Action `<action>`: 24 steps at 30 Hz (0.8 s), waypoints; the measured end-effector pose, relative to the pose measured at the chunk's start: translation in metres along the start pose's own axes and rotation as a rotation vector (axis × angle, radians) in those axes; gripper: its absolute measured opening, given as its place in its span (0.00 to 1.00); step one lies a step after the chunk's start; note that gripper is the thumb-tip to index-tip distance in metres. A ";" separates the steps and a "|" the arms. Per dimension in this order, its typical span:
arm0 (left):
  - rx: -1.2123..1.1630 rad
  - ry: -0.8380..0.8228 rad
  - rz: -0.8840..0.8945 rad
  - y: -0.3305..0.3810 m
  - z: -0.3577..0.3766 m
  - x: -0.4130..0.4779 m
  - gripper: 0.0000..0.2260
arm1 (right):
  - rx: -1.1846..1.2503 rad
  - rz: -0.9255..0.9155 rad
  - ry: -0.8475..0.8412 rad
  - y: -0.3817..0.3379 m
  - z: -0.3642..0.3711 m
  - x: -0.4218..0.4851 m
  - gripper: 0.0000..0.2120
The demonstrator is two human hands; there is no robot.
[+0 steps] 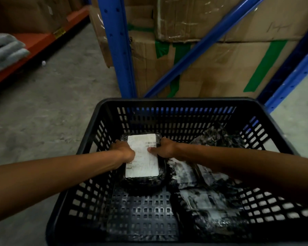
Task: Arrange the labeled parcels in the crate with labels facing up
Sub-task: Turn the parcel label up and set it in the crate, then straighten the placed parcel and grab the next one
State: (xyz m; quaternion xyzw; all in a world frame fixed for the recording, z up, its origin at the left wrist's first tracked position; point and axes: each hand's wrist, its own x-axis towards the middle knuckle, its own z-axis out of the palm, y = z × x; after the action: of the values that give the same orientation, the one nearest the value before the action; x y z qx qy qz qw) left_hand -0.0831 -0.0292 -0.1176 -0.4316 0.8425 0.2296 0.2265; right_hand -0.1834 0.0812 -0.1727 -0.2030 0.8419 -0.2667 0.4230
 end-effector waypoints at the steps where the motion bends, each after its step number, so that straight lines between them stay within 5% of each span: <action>1: 0.008 0.042 0.015 0.005 0.000 -0.006 0.32 | -0.149 -0.046 0.011 -0.005 -0.011 -0.007 0.27; 5: -0.026 0.254 0.401 0.032 0.019 -0.031 0.33 | -0.952 -0.254 0.162 -0.009 -0.074 -0.060 0.22; 8: -0.067 0.070 0.702 0.052 0.052 -0.055 0.34 | -1.251 -0.332 0.292 0.023 -0.121 -0.112 0.19; 13: 0.192 -0.308 0.685 0.092 0.111 -0.083 0.45 | -1.378 -0.285 0.051 0.108 -0.125 -0.165 0.45; 18: -0.058 -0.104 0.448 0.121 0.159 -0.109 0.42 | -1.411 -0.381 0.193 0.131 -0.109 -0.152 0.42; 24: -0.170 -0.057 0.552 0.114 0.153 -0.096 0.38 | -1.291 -0.417 0.076 0.108 -0.125 -0.148 0.38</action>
State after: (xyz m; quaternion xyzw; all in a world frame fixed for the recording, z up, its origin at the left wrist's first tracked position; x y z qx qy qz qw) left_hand -0.0997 0.1791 -0.1615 -0.1967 0.8991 0.3645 0.1419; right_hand -0.2155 0.2834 -0.0872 -0.5634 0.7898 0.2064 0.1269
